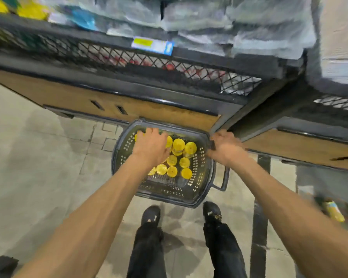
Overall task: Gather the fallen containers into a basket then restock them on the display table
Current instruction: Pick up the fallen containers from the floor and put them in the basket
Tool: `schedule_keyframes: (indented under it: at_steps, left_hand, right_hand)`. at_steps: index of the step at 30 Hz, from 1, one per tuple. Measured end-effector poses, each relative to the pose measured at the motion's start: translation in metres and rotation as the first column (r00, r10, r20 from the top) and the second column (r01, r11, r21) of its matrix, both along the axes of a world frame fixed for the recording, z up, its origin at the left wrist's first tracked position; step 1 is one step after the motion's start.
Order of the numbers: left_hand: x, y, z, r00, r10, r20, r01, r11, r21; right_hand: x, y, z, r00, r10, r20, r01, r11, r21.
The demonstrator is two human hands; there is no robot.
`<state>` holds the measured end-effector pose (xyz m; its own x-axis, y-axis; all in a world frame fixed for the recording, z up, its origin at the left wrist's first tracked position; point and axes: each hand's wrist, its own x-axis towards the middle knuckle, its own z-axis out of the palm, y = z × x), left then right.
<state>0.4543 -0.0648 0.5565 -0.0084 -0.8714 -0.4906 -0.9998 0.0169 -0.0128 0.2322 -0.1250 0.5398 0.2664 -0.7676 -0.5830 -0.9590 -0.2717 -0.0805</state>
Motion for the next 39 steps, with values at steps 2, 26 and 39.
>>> schedule_keyframes:
  at_steps: [2,26,39]
  left_hand:
    - [-0.001,-0.002,0.033,0.998,-0.066,-0.019,0.066,0.998,-0.025]
    - [-0.249,0.012,0.235,0.695,-0.715,-0.072,0.699,0.696,-0.168]
    - [-0.466,0.095,0.236,0.445,-0.882,-0.152,0.827,0.47,-0.309]
  right_hand:
    - [0.0,0.009,0.036,0.998,-0.048,0.046,0.05,0.998,-0.043]
    - [-0.203,0.192,0.256,0.825,-0.564,0.039,0.56,0.806,-0.191]
    - [-0.387,0.334,0.259,0.617,-0.786,0.042,0.778,0.602,-0.178]
